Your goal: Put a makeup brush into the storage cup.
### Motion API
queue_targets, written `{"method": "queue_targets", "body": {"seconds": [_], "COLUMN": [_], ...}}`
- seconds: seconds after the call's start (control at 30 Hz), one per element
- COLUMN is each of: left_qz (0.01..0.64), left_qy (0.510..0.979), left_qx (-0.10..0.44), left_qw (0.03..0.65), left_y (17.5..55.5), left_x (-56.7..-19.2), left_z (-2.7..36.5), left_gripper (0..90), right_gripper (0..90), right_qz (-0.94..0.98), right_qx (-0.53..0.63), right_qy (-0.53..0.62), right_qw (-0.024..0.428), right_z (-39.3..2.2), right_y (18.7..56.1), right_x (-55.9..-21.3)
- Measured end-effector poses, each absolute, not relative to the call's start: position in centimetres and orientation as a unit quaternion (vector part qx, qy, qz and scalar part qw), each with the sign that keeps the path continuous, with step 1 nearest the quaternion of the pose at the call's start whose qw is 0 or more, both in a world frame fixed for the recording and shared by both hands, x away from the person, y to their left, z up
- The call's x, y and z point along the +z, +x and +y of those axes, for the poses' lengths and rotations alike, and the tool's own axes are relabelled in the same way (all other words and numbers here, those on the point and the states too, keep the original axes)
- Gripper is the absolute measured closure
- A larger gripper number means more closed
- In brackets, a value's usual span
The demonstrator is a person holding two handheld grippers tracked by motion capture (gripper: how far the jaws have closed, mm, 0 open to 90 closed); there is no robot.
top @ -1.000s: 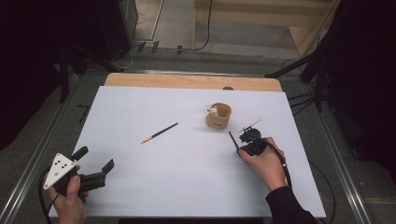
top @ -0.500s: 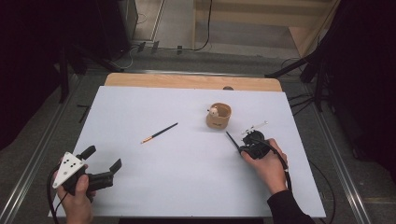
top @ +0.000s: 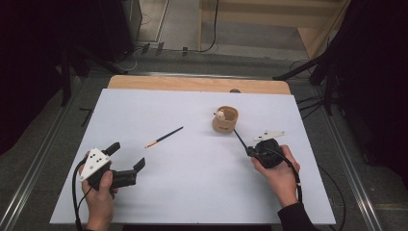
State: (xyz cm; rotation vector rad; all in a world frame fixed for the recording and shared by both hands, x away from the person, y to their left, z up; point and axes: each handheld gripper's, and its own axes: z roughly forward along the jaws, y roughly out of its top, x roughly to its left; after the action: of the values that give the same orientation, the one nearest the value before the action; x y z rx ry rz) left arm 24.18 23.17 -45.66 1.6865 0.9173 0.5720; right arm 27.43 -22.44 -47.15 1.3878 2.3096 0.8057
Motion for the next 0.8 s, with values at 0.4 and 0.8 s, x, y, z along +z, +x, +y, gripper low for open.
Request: {"method": "queue_targets", "body": {"seconds": [0.4,0.8], "left_qz": [0.356,0.306], "left_qy": [0.727,0.748], "left_qx": [0.226,0.187], "left_qw": [0.542,0.558], "left_y": [26.2,26.7], "left_x": [-45.8,-45.8], "left_z": [20.7,18.4], "left_gripper": [0.0,0.0], "right_gripper": [84.8,84.8], "right_qz": [0.802,0.810], "right_qx": [0.324,0.356], "right_qy": [0.463,0.412], "right_qw": [0.194,0.218], "right_z": [-21.8,-19.7], "right_y": [26.5,26.0], "right_x": [-46.2,-46.8]}}
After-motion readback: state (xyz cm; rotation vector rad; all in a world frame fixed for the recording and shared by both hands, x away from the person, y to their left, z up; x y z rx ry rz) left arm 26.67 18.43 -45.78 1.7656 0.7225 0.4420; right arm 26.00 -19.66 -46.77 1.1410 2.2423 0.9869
